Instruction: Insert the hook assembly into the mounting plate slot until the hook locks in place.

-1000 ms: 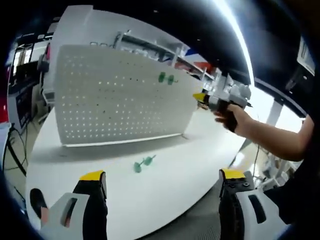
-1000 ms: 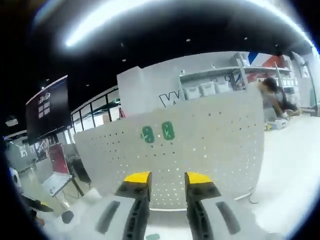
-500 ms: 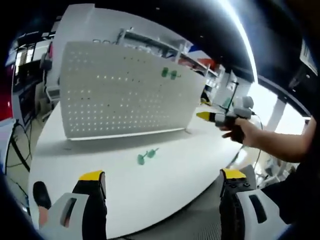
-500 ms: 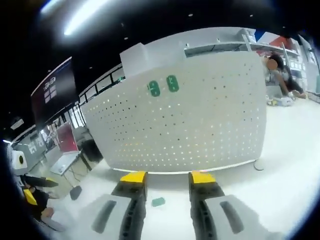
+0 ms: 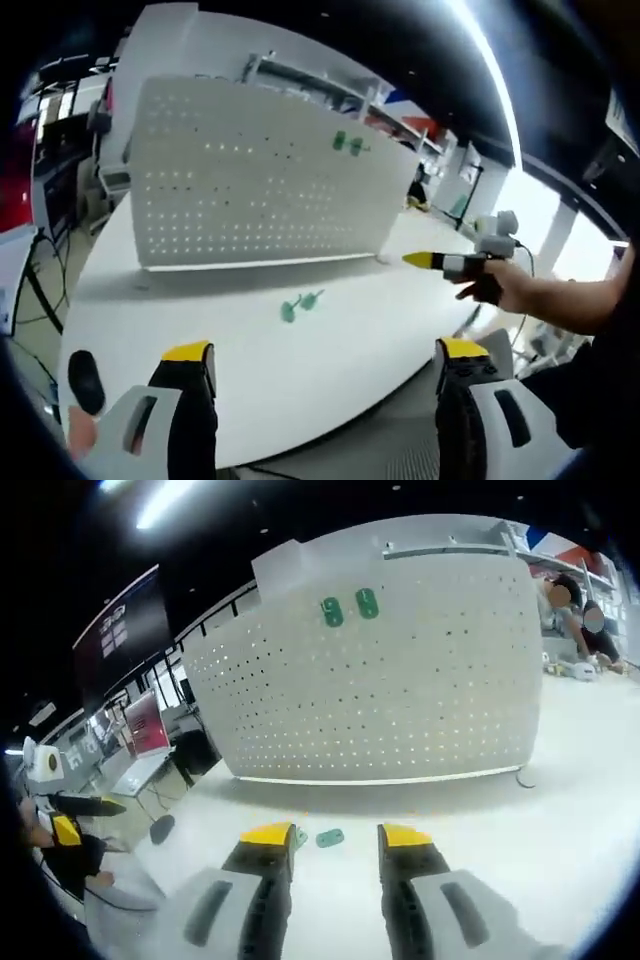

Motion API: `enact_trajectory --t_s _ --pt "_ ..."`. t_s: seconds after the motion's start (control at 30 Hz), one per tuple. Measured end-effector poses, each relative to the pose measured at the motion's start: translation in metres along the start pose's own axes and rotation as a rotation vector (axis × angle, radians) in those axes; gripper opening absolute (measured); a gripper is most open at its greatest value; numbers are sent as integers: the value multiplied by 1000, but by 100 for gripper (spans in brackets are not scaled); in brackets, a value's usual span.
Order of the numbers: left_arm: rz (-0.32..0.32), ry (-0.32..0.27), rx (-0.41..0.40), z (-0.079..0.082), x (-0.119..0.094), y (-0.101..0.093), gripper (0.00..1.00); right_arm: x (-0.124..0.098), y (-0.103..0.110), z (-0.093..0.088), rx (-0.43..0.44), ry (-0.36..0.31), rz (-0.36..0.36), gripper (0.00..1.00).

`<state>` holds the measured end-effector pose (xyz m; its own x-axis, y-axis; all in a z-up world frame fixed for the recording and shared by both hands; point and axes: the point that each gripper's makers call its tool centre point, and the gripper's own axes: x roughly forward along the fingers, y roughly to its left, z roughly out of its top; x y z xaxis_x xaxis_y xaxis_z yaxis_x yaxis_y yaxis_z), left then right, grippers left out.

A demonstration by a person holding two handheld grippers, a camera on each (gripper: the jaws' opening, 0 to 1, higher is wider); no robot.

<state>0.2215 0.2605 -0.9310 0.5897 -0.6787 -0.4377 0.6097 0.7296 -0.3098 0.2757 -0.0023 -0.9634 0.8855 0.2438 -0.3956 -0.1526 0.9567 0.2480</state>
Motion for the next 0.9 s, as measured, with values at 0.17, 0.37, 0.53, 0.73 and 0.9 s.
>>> enact_trajectory --t_s 0.17,0.37,0.53,0.73,0.9 --pt "26 19 37 -1 -1 7 92 -8 6 -17 -30 39 18 31" --pt "20 20 26 -2 0 5 91 -20 7 -37 -49 87 22 32" --pt "18 34 27 -8 3 4 90 -28 10 -64 -50 156 39 32" --pt "16 66 17 -16 8 8 89 -34 22 -86 -75 223 82 31" --pt "5 126 -6 -28 14 10 90 -32 30 -92 -75 254 122 31"
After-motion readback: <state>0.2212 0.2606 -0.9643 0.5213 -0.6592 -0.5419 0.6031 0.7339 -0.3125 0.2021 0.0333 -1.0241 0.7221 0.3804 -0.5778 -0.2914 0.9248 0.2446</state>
